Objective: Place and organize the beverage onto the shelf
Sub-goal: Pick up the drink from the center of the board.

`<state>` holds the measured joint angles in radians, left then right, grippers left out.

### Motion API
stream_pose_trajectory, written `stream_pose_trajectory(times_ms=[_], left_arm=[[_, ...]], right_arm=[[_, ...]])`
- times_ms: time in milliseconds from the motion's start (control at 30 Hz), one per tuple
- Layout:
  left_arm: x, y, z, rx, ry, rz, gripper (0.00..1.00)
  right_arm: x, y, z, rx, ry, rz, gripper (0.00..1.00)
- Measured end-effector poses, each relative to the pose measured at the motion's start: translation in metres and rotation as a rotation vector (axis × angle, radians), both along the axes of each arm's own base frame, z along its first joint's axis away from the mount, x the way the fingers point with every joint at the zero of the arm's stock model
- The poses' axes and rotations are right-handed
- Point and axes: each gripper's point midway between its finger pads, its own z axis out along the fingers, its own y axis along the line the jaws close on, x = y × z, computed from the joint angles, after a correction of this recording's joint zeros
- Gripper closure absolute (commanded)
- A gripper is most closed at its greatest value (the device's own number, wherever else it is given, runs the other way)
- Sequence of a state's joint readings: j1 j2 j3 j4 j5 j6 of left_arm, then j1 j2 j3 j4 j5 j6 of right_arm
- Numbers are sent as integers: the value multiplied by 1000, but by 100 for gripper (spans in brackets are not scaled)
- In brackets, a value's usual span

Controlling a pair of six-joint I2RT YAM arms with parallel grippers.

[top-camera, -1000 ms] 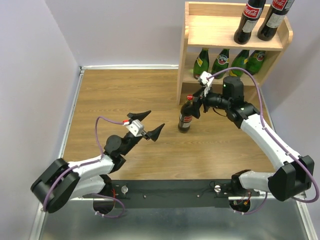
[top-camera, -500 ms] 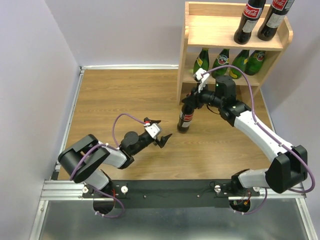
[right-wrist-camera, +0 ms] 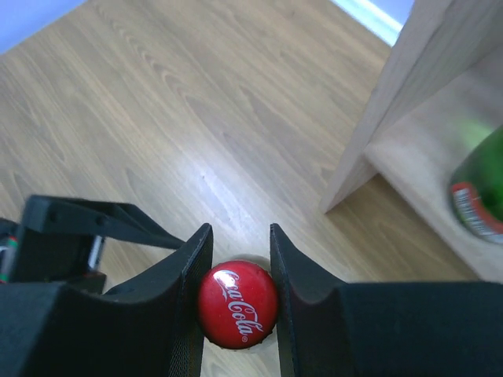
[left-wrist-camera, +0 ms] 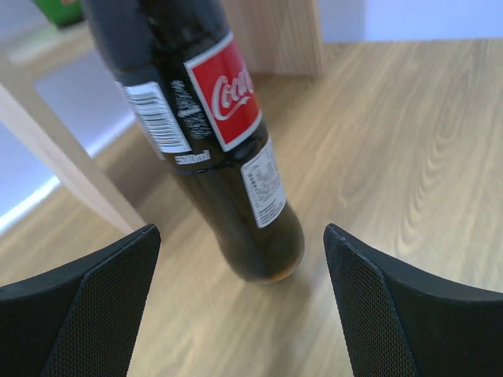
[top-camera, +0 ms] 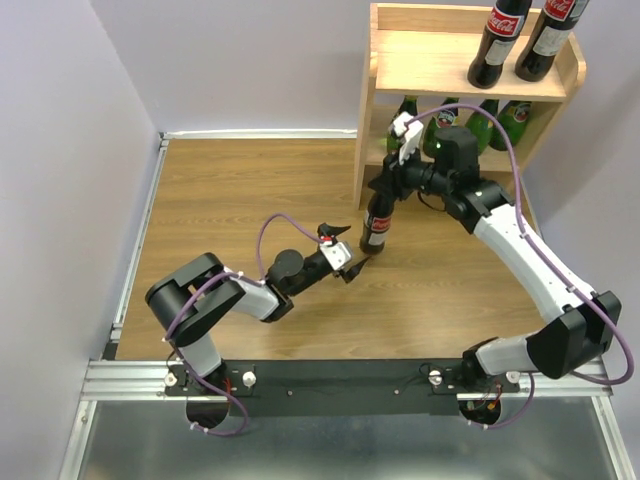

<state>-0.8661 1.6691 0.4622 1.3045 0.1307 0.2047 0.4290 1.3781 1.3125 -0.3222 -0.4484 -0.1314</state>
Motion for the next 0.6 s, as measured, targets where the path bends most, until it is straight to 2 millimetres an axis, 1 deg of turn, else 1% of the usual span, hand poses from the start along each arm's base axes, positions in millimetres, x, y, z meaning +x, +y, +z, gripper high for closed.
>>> stream_pose_trajectory(times_ms=[33,67,167,267,333,467,567,600], left_arm=[[4,-4,5,-6,-17,0,8],[6,-7,9,-11,-28,1,8],[19,-22,32,-47,-75,3,8],[33,-35,62,-100,-134,13,8],[40,-40,78,-128,-162,18,9],[51,-54,104,-179,-204,20,12],[57,-61,120,-212,-225,29,15],[59,-62,127,-226,-230,32,17]], right_arm=[[1,0,7,2,-7,-3,99],[2,-1,18,5,-20,-9,99],[3,-2,49,25,-65,-19,99],[3,-3,79,49,-112,-26,99],[2,-5,95,60,-138,-33,100],[-1,-8,115,75,-157,-42,99],[-6,-9,124,89,-145,-46,100],[-7,-9,126,91,-144,-46,99]])
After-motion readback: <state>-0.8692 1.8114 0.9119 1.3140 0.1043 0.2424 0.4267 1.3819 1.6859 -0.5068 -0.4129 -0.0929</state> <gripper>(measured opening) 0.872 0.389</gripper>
